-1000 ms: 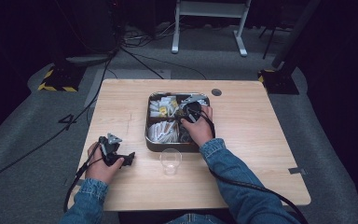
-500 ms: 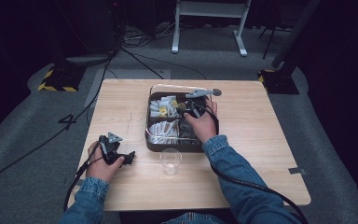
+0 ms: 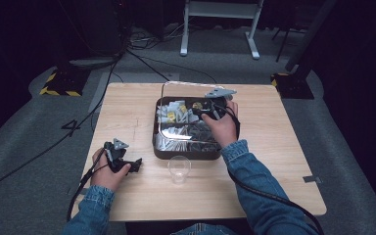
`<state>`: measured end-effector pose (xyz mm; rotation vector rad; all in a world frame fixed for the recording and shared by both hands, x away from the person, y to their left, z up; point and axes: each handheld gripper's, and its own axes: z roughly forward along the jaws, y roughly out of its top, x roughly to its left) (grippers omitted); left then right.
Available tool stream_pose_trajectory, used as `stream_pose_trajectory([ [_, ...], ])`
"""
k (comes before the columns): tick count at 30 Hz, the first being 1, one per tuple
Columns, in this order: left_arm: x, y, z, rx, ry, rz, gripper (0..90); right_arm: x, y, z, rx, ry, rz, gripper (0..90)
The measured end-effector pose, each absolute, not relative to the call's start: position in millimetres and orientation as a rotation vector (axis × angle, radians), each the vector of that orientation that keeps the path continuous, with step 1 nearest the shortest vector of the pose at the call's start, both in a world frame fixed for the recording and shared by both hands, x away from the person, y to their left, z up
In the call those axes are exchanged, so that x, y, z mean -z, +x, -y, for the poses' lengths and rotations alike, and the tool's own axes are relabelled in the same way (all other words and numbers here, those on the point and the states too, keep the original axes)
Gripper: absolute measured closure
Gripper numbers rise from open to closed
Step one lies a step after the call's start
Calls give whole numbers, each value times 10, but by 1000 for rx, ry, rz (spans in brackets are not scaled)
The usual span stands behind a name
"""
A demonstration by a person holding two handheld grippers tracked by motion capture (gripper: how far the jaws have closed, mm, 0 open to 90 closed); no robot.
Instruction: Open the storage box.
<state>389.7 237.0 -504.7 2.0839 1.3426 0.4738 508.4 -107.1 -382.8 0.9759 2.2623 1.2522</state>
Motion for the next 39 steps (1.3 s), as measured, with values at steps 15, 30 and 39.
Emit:
stream_pose_trajectory([
  [15, 5048, 3898, -2370, -472, 2082, -1341, 3, 3629, 4754, 1952, -1227, 991, -2154, 590],
  [30, 5050, 3928, -2364, -474, 2079, -1339, 3, 3623, 4565, 2839, -1179, 1111, -2088, 590],
  [39, 5050, 3942, -2367, -470, 2086, -1327, 2, 3708, 4633, 3084, -1139, 1183, -2082, 590],
])
